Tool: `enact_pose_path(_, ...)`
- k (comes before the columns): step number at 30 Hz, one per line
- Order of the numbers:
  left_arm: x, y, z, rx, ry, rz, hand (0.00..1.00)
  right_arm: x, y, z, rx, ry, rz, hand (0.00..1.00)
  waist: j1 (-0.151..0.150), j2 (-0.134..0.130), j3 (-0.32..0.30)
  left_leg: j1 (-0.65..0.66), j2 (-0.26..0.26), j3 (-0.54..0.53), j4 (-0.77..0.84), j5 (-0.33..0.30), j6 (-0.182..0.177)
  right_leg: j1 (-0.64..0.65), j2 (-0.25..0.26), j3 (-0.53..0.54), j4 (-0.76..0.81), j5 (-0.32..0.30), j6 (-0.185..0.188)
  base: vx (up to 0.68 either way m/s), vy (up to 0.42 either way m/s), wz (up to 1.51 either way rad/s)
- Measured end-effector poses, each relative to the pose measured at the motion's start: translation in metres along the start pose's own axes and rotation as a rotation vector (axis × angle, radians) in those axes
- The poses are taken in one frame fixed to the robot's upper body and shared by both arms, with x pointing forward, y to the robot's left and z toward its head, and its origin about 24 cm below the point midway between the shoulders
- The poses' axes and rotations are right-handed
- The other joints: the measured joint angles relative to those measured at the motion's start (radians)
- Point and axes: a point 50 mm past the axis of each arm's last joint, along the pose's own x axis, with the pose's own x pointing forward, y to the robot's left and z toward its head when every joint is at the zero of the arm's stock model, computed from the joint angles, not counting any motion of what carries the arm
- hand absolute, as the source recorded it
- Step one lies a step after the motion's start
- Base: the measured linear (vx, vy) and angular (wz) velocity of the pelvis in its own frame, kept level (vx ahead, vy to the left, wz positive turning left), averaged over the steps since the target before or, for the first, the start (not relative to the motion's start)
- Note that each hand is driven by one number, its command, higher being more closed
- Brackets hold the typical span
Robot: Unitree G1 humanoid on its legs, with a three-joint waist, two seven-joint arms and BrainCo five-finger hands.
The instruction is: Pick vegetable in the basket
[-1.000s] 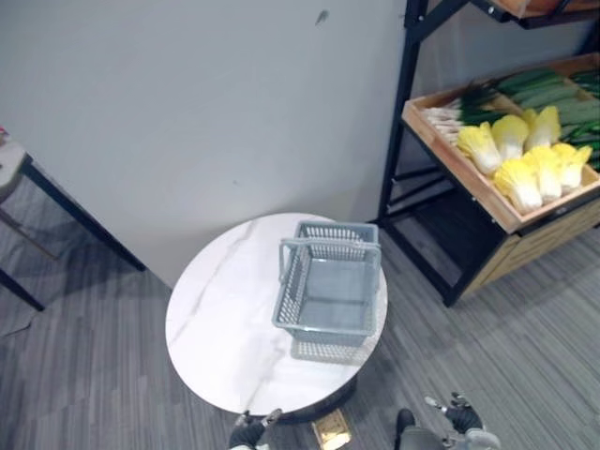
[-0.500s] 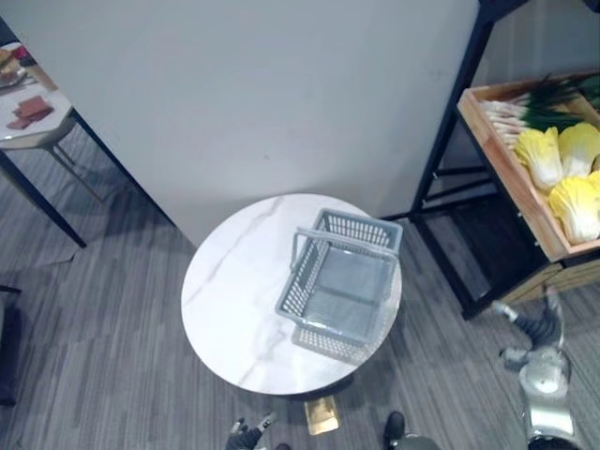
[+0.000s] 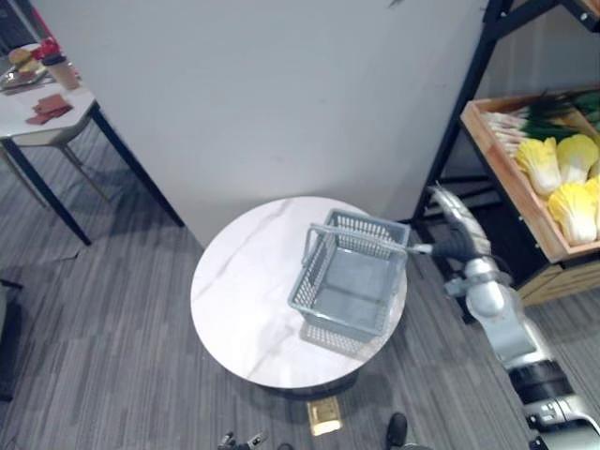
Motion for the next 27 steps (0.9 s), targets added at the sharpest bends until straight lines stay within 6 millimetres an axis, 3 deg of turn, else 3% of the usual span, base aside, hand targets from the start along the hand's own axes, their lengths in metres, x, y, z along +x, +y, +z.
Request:
enact_pose_path(5,0.000,0.001,0.000,-0.014,0.000,0.004,0.00,0.031,0.010,-0.002,-0.014,0.056,0.077,0.00,0.045,-0.010,0.007,-0.013,-0.004,-0.016,-0.002,0.003,0.003,-0.001,-0.002,-0.011,-0.009,0.011,-0.003,0.02,0.004,0.07)
enact_pose_path(10,0.001,0.003,0.007,-0.035,-0.025,0.020,0.00,0.059,0.002,0.000,-0.020,0.115,0.062,0.00,0.056,-0.037,0.044,-0.047,-0.019,-0.049,0.001,0.009,0.012,-0.018,-0.018,-0.040,-0.010,0.013,-0.002,0.03,0.012,0.19)
enact_pose_path(15,0.003,0.005,0.012,-0.051,-0.037,0.038,0.00,0.066,0.003,0.004,-0.002,0.136,0.039,0.00,0.077,-0.054,0.084,-0.053,-0.029,-0.054,-0.001,0.010,0.013,-0.023,-0.027,-0.043,-0.010,0.014,-0.003,0.00,0.005,0.04)
enact_pose_path(27,0.004,0.005,0.023,-0.058,-0.073,0.040,0.00,0.078,-0.005,-0.003,0.068,0.237,0.003,0.00,0.086,-0.074,0.164,-0.074,-0.056,-0.080,-0.017,0.020,0.028,-0.036,-0.052,-0.059,-0.010,0.020,0.005,0.00,0.005,0.05)
